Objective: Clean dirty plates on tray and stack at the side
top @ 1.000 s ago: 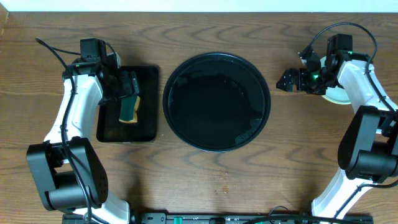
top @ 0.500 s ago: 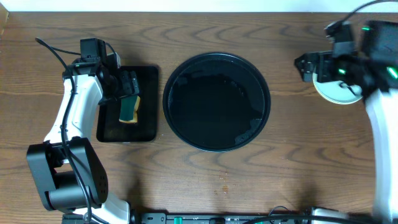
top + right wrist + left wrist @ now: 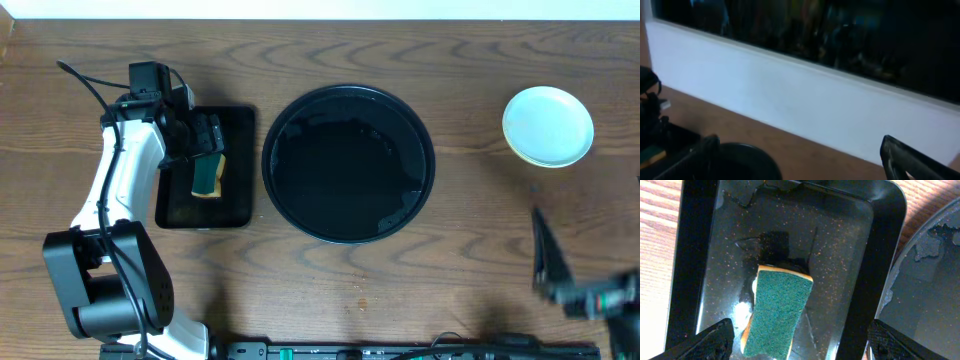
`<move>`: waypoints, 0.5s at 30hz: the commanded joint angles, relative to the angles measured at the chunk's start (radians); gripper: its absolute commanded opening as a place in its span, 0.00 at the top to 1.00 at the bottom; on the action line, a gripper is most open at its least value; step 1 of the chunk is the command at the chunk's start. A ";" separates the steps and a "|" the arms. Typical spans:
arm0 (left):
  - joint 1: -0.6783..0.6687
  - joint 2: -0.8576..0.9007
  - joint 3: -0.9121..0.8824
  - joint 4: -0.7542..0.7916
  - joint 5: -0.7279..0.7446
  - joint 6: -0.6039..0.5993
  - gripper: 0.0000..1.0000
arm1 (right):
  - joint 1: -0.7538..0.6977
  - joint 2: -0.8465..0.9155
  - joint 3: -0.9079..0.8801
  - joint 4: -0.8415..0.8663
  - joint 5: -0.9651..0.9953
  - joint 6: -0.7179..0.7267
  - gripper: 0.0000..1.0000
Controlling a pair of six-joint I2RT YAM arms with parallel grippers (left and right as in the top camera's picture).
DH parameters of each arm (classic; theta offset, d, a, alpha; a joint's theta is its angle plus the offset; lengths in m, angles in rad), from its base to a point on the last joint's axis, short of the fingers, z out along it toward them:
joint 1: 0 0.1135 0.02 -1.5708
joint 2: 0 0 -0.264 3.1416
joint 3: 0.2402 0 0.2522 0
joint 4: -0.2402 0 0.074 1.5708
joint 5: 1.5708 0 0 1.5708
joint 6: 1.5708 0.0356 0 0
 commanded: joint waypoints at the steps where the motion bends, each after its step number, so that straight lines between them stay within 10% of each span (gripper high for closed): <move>1: 0.004 0.001 0.000 -0.002 0.008 -0.009 0.14 | 0.015 -0.181 -0.246 0.107 0.084 -0.017 0.01; 15: 0.004 0.001 0.000 -0.002 0.008 -0.009 0.14 | 0.015 -0.573 -1.082 0.862 0.083 0.033 0.01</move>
